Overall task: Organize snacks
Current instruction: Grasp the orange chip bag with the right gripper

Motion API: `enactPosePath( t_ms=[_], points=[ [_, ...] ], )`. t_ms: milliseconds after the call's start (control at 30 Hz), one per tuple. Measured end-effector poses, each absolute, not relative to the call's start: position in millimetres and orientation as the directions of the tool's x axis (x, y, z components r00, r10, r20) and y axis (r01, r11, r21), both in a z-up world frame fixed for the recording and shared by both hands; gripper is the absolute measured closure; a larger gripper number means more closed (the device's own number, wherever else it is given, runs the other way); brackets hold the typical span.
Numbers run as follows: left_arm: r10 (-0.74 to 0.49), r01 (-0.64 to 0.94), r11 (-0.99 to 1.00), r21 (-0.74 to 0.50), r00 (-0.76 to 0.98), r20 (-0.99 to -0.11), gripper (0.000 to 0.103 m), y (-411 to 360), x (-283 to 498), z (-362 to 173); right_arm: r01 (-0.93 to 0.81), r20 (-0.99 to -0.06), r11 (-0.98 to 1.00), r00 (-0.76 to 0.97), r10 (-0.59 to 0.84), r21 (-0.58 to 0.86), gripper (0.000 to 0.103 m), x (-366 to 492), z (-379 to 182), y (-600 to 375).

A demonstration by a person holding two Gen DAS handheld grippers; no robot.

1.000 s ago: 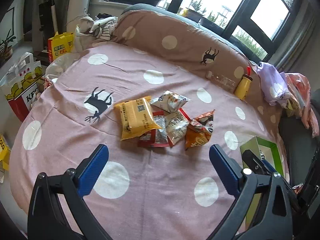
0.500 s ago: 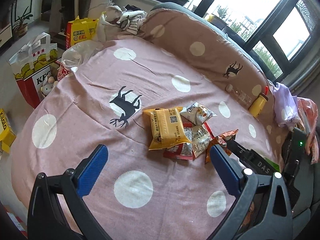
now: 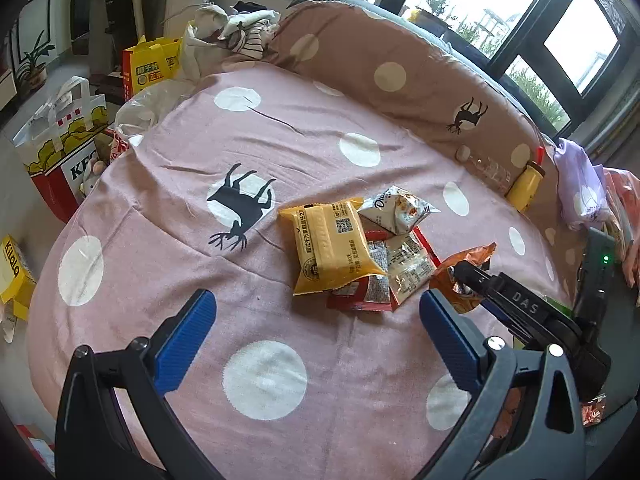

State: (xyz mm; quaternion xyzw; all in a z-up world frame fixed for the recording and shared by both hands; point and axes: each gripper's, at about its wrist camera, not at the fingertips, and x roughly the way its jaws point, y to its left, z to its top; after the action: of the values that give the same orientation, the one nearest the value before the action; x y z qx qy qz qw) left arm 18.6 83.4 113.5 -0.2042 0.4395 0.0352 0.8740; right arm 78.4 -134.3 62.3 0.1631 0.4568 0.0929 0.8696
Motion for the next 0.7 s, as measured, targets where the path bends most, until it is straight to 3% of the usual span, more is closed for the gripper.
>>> enactPosePath(
  t_ms=[233,367,700],
  points=[
    [-0.102,-0.233,0.927,-0.295,0.599,-0.794,0.001,75,17,111,-0.153,-0.699,0.830,0.470,0.539,0.536,0.049,27,64,-130],
    [-0.123,-0.208,0.933,-0.293,0.583,-0.803,0.001,64,15,107,-0.109,-0.776,0.863,0.394,0.493,0.493,0.049,19,42,-128],
    [-0.198,-0.079,0.956,-0.281,0.532,-0.823,0.001,20,15,96,0.013,-0.781,0.880,0.467,0.415,0.475,0.041,2,45,-176]
  ],
)
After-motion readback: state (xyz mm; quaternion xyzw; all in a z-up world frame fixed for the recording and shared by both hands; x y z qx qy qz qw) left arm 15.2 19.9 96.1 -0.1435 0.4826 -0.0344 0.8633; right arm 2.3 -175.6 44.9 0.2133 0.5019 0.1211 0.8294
